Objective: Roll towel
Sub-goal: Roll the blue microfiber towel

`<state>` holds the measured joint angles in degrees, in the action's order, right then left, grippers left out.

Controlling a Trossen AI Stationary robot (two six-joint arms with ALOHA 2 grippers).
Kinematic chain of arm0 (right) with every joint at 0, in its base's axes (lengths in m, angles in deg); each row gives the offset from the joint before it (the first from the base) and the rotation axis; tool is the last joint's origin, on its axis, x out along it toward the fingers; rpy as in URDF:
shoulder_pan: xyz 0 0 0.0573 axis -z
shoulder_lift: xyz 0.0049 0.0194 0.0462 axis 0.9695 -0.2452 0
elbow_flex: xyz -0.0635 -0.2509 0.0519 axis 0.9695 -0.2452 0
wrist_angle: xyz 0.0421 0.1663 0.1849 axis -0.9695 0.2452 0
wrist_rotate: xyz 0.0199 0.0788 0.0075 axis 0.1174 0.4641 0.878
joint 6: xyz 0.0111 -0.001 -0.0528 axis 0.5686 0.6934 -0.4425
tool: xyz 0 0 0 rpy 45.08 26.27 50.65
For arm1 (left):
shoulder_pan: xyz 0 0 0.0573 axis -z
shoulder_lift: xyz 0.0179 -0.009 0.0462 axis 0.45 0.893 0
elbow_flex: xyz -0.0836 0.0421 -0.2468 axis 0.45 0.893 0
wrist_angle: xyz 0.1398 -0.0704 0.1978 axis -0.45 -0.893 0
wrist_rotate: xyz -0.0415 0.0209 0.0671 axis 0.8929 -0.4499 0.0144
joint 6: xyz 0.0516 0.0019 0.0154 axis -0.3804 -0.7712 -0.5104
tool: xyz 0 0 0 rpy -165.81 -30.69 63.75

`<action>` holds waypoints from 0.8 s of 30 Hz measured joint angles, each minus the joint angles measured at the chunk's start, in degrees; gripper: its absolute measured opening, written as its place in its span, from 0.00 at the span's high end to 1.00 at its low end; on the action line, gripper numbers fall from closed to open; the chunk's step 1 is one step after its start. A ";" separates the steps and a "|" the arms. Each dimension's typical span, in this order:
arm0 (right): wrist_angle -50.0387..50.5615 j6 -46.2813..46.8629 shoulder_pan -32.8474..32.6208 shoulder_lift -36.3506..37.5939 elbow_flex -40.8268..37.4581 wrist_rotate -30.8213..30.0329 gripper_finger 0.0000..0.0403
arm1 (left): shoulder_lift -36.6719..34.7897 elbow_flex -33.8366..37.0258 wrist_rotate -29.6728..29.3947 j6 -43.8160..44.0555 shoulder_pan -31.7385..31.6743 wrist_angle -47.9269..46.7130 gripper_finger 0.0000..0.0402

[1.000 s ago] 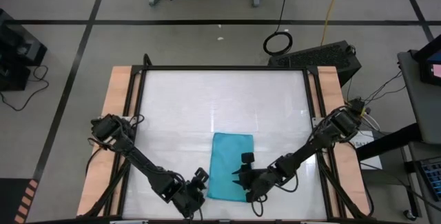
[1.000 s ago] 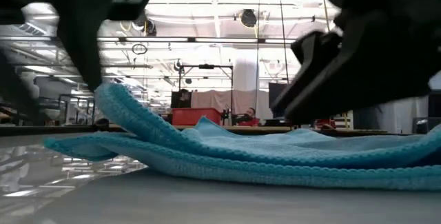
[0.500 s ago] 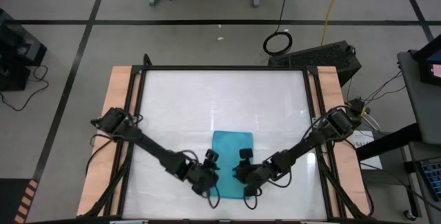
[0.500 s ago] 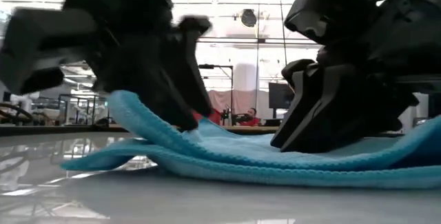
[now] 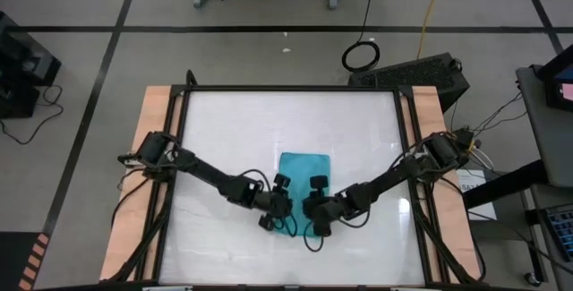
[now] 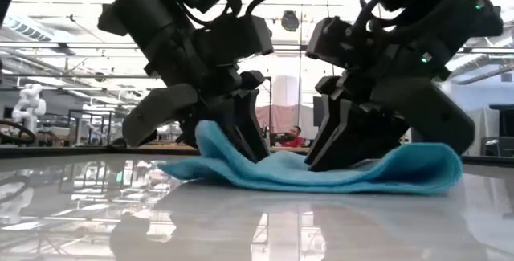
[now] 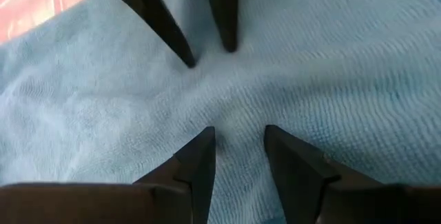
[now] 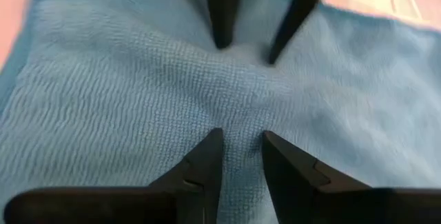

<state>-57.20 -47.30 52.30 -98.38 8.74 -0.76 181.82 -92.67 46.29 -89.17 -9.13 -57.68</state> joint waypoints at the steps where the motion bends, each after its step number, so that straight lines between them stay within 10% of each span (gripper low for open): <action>1: 1.29 0.05 0.34 0.36 0.00 -0.06 0.76 | -0.22 0.00 0.05 0.02 -0.36 -0.80 0.65; 24: 8.98 -4.00 -11.14 16.57 -0.48 -0.98 0.68 | -9.36 -0.55 -4.56 -1.52 4.52 -5.82 0.65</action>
<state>-48.21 -51.30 41.16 -81.82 8.26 -1.74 172.45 -93.22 41.73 -90.69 -4.61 -63.50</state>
